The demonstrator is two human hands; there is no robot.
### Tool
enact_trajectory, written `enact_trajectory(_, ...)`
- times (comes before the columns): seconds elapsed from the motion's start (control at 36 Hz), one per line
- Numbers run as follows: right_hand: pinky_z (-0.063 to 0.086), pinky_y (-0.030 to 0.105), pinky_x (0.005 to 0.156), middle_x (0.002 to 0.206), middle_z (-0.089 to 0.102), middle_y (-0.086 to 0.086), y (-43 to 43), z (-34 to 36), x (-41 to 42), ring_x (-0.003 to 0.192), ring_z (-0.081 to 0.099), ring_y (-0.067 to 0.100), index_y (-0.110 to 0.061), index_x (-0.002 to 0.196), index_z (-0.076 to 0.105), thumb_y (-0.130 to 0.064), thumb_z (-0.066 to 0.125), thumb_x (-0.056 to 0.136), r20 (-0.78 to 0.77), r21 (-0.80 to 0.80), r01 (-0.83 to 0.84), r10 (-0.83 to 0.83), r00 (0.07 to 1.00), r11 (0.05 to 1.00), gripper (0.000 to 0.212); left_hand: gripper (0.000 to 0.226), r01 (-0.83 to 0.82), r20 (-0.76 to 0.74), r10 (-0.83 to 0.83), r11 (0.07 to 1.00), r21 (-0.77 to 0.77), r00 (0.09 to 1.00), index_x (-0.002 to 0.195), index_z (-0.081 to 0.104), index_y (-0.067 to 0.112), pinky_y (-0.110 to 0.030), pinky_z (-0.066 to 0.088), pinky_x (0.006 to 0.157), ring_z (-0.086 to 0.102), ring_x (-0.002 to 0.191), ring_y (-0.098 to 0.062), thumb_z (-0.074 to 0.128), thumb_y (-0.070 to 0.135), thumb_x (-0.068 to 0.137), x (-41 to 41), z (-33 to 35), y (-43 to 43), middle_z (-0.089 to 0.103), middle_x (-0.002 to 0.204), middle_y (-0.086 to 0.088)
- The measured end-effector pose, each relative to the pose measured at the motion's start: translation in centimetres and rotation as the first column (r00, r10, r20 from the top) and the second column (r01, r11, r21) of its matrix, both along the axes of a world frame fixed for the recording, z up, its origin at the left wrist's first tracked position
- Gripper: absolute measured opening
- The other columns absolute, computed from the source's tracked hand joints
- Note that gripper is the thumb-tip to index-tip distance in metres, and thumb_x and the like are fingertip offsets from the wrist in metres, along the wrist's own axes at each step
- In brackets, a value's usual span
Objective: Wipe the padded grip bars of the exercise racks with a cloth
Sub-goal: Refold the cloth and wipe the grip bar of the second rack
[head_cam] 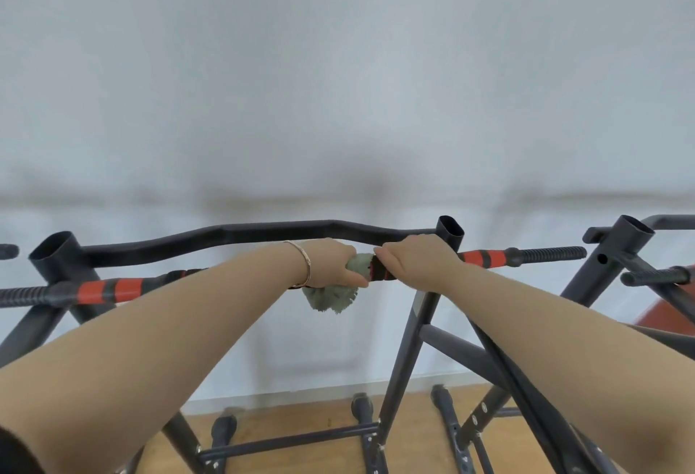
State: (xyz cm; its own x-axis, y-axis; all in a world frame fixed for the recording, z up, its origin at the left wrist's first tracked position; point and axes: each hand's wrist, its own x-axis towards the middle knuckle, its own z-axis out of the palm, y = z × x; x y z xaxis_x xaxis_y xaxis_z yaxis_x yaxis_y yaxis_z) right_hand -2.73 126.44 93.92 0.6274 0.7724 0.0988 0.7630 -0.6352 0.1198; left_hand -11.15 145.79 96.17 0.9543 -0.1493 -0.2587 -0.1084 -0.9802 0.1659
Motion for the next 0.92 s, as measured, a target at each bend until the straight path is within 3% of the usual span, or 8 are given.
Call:
enact_trajectory(0.11,0.058,0.042,0.074,0.057,0.067,0.006,1.4,2.3,1.7,0.053,0.063,0.025,-0.015,0.071,0.056,-0.064,0.023,0.092,-0.648,-0.101,0.233,-0.242,0.722,0.967,0.063,0.033,0.002,0.089,-0.013,0.993,0.119,0.996,0.099,0.043,0.017,-0.033,0.052,0.063,0.061,0.057,-0.015,0.053,0.048,0.093,-0.6,-0.8,-0.6,0.064,0.078,0.004)
enact_trajectory(0.28,0.037,0.034,0.052,0.090,0.061,0.003,0.2,-1.0,-0.6,0.076,0.060,0.027,-0.013,0.120,0.053,-0.017,0.045,0.099,0.267,-0.184,0.013,0.038,0.963,0.983,0.023,0.045,0.032,0.064,-0.042,0.989,0.143,0.997,0.094,0.048,0.019,-0.029,0.038,0.058,0.051,0.068,-0.010,0.050,0.064,0.091,0.5,-0.3,0.0,0.055,0.079,0.006)
enact_trajectory(0.44,0.037,0.033,0.054,0.093,0.063,0.005,0.5,-1.2,-1.1,0.076,0.060,0.030,-0.010,0.127,0.048,-0.018,0.038,0.102,0.340,-0.197,0.035,0.035,0.940,0.980,0.028,0.046,-0.011,-0.033,0.011,1.000,-0.004,0.999,0.089,0.056,0.026,-0.032,0.050,0.070,0.062,0.079,-0.012,0.053,0.072,0.081,0.9,0.0,0.6,0.065,0.088,0.007)
enact_trajectory(0.5,0.046,0.037,0.058,0.083,0.062,0.007,1.1,0.1,-0.2,0.070,0.061,0.032,-0.009,0.109,0.053,-0.022,0.034,0.098,0.008,-0.147,0.118,-0.118,0.993,0.982,0.025,0.043,-0.027,-0.034,0.026,0.998,-0.050,0.999,0.086,0.056,0.028,-0.029,0.045,0.063,0.061,0.076,-0.010,0.054,0.070,0.082,0.7,0.3,0.7,0.065,0.086,0.009)
enact_trajectory(0.58,0.055,0.037,0.066,0.067,0.067,0.011,1.9,3.0,0.7,0.056,0.062,0.028,-0.008,0.080,0.064,-0.040,0.035,0.087,-0.730,-0.178,0.321,-0.343,0.591,0.930,0.044,0.041,0.019,0.001,-0.019,1.000,0.009,1.000,0.086,0.052,0.025,-0.025,0.036,0.055,0.056,0.072,-0.008,0.054,0.065,0.087,0.2,0.1,0.3,0.060,0.082,0.009)
enact_trajectory(0.64,0.054,0.035,0.065,0.065,0.069,0.011,2.2,3.4,0.9,0.054,0.062,0.025,-0.008,0.077,0.066,-0.044,0.036,0.086,-0.772,-0.186,0.358,-0.361,0.523,0.915,0.048,0.041,0.034,0.055,-0.038,0.997,0.076,0.998,0.093,0.048,0.021,-0.027,0.034,0.055,0.054,0.072,-0.012,0.054,0.061,0.090,-0.1,-0.4,-0.1,0.056,0.081,0.007)
enact_trajectory(0.75,0.040,0.032,0.055,0.075,0.064,0.006,1.9,1.4,-0.5,0.066,0.061,0.025,-0.009,0.107,0.054,-0.022,0.041,0.098,-0.030,-0.219,0.121,-0.130,0.991,0.968,0.020,0.044,0.012,0.145,-0.031,0.991,0.130,0.989,0.097,0.043,0.017,-0.032,0.037,0.061,0.050,0.070,-0.015,0.050,0.061,0.093,-0.5,-1.0,-0.2,0.050,0.076,0.005)
enact_trajectory(0.92,0.037,0.030,0.046,0.072,0.059,0.003,0.0,-1.8,-2.8,0.057,0.058,0.026,-0.011,0.097,0.062,-0.015,0.061,0.093,0.410,-0.057,-0.026,0.047,0.911,0.998,0.006,0.043,0.000,0.061,0.000,1.000,0.009,0.998,0.091,0.054,0.020,-0.028,0.039,0.059,0.063,0.078,-0.017,0.051,0.063,0.089,-0.4,-0.3,0.2,0.066,0.085,0.002)
